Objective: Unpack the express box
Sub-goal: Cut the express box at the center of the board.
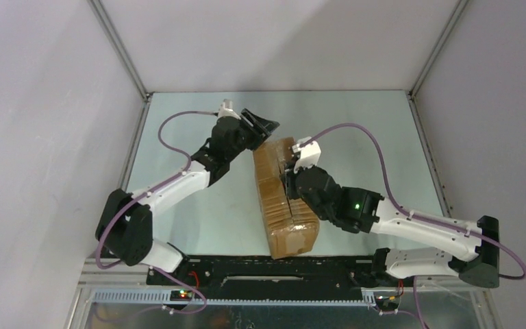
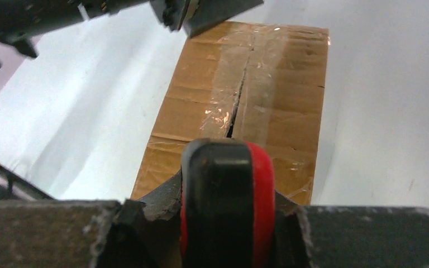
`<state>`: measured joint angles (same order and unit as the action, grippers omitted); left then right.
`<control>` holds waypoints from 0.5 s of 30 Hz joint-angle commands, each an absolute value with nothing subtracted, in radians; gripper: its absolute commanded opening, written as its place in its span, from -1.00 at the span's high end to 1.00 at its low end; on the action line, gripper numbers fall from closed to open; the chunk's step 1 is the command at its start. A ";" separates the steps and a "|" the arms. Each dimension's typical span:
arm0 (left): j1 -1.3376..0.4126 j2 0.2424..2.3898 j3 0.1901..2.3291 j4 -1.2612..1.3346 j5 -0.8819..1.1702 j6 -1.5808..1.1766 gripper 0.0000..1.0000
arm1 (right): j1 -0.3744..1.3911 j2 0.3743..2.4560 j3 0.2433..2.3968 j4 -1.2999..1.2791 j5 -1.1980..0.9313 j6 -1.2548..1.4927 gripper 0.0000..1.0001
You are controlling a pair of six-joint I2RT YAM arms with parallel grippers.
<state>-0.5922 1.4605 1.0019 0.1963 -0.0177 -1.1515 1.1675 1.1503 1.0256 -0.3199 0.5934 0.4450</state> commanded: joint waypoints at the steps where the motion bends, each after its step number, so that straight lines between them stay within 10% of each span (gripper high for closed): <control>1: -0.525 1.521 0.939 0.026 -0.213 -1.105 -0.20 | 1.281 1.107 1.051 -0.541 0.577 0.553 1.00; 15: -0.452 1.311 1.055 -0.161 -0.194 -0.845 -0.44 | 1.262 1.107 1.013 -0.449 0.614 0.478 1.00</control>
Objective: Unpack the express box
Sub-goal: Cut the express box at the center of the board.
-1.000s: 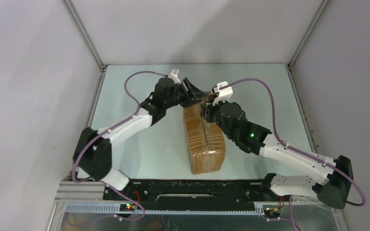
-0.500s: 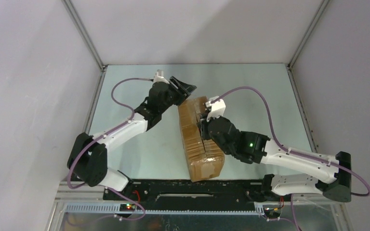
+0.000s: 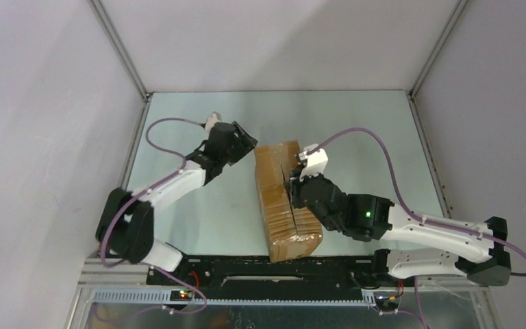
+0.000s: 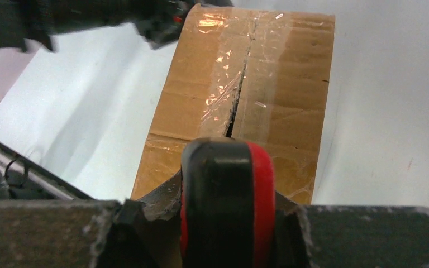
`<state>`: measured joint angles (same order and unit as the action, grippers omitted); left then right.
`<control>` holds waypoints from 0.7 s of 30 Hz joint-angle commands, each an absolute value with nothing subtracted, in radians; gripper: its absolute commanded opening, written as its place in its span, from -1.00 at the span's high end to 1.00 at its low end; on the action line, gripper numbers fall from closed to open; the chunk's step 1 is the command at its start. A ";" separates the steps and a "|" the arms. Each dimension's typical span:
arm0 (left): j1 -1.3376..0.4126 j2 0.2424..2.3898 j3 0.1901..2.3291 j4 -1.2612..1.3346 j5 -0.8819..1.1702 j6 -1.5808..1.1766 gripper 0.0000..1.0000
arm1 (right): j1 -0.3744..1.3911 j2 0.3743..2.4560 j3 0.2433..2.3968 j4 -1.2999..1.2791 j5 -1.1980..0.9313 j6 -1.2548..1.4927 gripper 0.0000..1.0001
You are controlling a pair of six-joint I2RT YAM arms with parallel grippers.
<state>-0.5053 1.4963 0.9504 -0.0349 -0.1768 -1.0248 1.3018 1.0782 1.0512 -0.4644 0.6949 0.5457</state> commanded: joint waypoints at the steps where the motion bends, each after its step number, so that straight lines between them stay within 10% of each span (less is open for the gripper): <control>1: -0.438 1.267 1.067 -0.209 -0.184 -0.805 -0.47 | 1.244 1.114 1.010 -0.426 0.599 0.466 1.00; 13: -0.645 0.660 0.845 -0.604 0.184 -0.571 -0.47 | 1.065 1.232 0.999 -0.231 0.496 0.387 1.00; 21: -0.901 0.541 0.713 -0.309 0.260 -0.858 -0.45 | 1.031 1.277 0.999 -0.148 0.456 0.343 1.00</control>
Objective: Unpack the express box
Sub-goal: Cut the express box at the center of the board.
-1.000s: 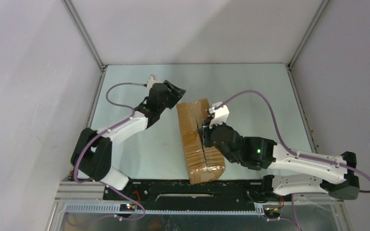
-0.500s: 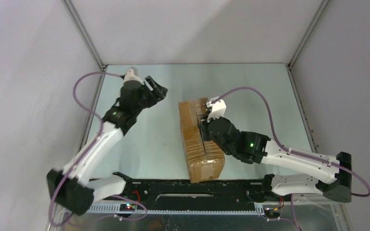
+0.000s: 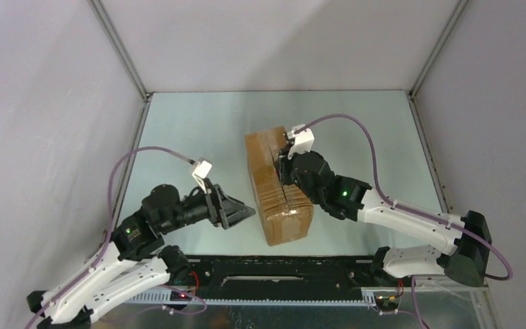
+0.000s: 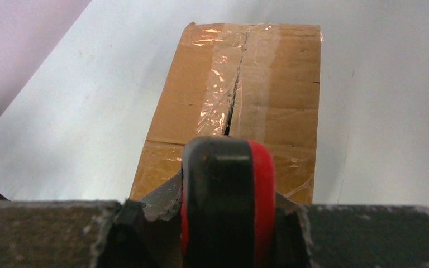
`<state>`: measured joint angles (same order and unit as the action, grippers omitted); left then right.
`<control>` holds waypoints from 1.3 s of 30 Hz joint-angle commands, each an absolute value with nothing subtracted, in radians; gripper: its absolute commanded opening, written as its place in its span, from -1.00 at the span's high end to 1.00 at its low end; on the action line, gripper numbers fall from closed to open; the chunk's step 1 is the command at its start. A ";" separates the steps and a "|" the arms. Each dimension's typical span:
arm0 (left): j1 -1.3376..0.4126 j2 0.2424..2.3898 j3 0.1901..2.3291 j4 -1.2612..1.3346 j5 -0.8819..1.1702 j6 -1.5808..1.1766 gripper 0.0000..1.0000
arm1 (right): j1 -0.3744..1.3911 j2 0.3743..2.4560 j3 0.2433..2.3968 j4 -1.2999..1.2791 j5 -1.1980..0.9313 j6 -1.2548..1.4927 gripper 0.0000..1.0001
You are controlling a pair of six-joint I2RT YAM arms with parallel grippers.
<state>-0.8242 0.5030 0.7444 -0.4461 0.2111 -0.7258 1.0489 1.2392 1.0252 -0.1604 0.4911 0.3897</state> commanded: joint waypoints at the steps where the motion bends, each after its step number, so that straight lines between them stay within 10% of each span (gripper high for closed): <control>1: -0.929 0.576 0.744 -0.396 0.192 -0.834 -0.41 | 1.030 1.279 0.999 -0.142 0.453 0.343 1.00; 12: -1.301 0.717 0.797 -0.597 -0.669 -0.692 -0.62 | 1.031 1.295 1.000 -0.141 0.445 0.373 1.00; 39: -1.445 0.711 0.428 0.275 -0.573 0.299 -0.99 | 1.030 1.323 1.033 -0.171 0.394 0.396 1.00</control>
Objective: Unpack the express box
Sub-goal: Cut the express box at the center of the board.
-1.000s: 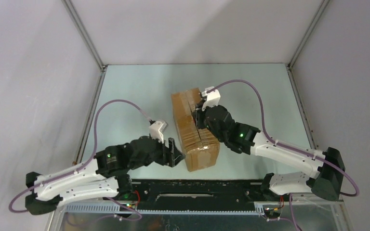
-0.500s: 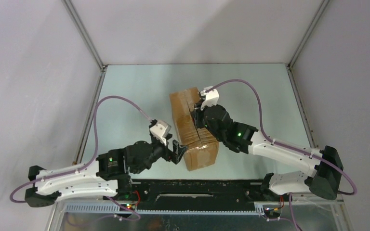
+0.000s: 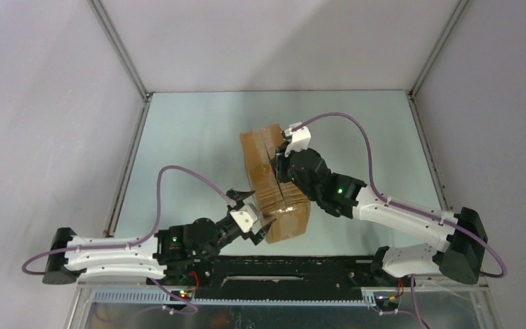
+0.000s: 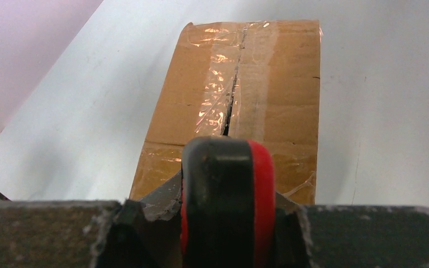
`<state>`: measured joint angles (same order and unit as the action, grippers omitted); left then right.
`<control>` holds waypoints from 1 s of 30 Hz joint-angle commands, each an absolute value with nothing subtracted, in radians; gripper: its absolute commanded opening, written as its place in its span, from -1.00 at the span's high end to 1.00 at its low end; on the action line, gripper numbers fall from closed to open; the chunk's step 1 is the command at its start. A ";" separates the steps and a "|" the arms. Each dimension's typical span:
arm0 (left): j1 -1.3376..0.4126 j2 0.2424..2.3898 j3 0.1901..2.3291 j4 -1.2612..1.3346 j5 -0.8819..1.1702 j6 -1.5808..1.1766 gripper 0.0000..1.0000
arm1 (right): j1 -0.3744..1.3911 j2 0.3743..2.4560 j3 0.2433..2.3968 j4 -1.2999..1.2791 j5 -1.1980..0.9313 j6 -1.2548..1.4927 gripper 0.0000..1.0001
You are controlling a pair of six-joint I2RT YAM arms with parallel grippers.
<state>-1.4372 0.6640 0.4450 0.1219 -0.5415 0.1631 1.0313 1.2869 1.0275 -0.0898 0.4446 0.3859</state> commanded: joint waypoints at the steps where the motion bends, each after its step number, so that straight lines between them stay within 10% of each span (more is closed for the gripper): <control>1: -1.445 0.731 0.429 0.284 -0.570 0.314 -0.99 | 1.030 1.324 1.037 -0.177 0.394 0.397 1.00; 30: -1.428 0.927 0.448 0.224 -0.714 0.051 -0.55 | 1.165 1.297 1.134 -0.302 0.470 0.436 1.00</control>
